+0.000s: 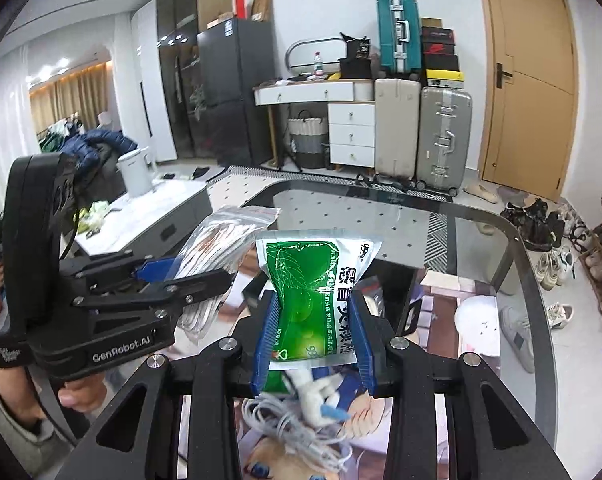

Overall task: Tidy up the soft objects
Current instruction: 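Carry the cables and packet over the black box and release them inside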

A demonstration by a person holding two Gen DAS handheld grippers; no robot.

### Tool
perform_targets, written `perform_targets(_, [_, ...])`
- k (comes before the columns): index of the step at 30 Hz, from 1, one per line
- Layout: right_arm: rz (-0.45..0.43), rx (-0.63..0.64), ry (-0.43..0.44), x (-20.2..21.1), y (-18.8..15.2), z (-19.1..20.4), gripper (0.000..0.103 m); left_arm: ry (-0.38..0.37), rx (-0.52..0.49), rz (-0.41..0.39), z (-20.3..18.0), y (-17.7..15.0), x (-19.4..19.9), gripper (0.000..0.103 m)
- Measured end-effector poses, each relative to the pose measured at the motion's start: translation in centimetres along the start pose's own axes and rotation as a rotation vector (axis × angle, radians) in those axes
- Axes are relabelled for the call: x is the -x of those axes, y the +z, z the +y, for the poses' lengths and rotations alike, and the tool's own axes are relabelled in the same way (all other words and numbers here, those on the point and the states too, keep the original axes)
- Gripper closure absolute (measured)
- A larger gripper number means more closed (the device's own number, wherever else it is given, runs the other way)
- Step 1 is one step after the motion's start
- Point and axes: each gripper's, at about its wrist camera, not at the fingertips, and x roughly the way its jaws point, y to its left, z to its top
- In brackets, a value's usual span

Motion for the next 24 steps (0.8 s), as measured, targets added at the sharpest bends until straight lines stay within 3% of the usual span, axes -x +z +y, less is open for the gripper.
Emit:
perform_targets(16, [-0.008,-0.102,-0.073,-6.1,2.9,-4.1,0.068,-0.006,0.082,-0.017,1.2,3.2,-5.2,0.069])
perform_targets(24, [0.05,-0.119,-0.097,-10.1,2.8,-4.9,0.068,-0.009,0.119,0.04,1.9,3.2,-9.0,0.069])
